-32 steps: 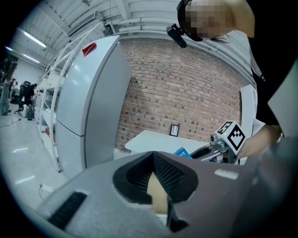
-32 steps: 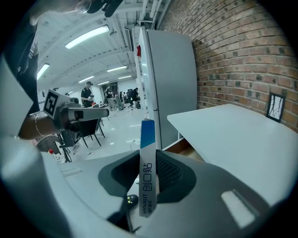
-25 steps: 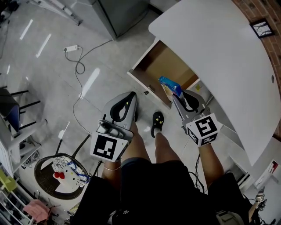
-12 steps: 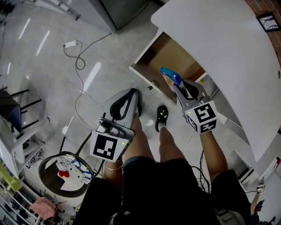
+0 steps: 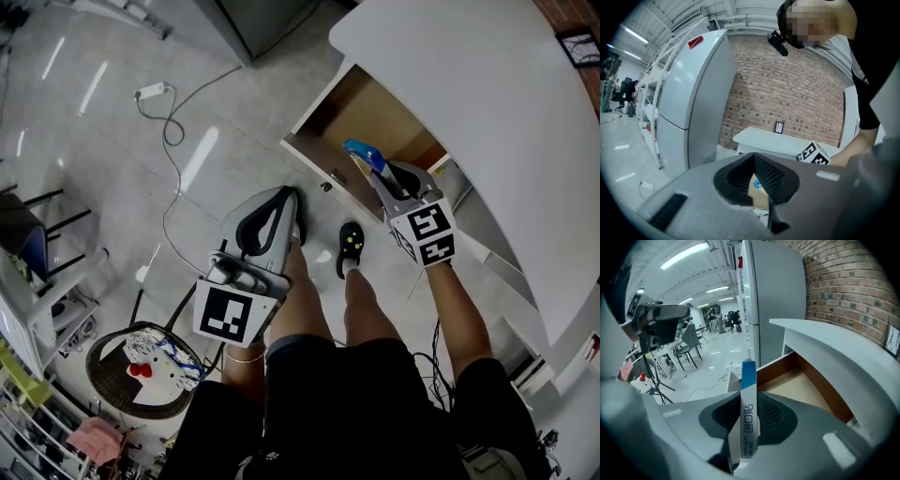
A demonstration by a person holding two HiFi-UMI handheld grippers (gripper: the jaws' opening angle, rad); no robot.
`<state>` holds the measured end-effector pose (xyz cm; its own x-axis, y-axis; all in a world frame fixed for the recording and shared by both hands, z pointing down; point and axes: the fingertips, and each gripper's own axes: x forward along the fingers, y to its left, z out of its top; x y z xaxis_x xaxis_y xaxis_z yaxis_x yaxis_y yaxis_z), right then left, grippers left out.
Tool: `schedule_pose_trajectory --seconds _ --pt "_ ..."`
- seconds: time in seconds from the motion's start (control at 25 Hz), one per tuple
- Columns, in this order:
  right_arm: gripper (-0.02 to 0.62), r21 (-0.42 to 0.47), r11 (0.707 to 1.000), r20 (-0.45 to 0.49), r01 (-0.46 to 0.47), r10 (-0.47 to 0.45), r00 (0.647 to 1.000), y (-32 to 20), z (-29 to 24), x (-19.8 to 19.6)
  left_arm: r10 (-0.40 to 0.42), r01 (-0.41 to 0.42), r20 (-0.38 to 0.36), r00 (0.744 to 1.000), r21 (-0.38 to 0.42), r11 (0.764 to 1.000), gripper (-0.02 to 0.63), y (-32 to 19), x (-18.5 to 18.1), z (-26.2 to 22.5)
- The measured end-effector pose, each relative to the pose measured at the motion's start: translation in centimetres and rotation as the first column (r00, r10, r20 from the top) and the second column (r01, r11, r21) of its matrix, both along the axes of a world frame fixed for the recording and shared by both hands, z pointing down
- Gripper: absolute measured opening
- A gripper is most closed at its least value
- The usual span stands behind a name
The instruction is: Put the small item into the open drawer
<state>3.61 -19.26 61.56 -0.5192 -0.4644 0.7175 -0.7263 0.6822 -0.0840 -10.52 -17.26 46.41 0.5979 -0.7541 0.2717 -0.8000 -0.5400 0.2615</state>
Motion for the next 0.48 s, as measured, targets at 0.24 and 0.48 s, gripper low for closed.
schedule_pose_trajectory --seconds 0.24,0.48 --pt "0.1 -0.033 0.999 -0.046 0.018 -0.02 0.999 -0.8 3.0 -0.2 -0.001 0.001 0.006 1.0 -0.017 1.0 -0.006 -0.4 -0.6 0.7" --pt "0.1 -0.068 0.997 -0.09 0.032 -0.038 0.995 -1.2 5.8 -0.5 -0.008 0.008 0.015 1.0 -0.016 1.0 -0.005 -0.8 -1.6 1.1"
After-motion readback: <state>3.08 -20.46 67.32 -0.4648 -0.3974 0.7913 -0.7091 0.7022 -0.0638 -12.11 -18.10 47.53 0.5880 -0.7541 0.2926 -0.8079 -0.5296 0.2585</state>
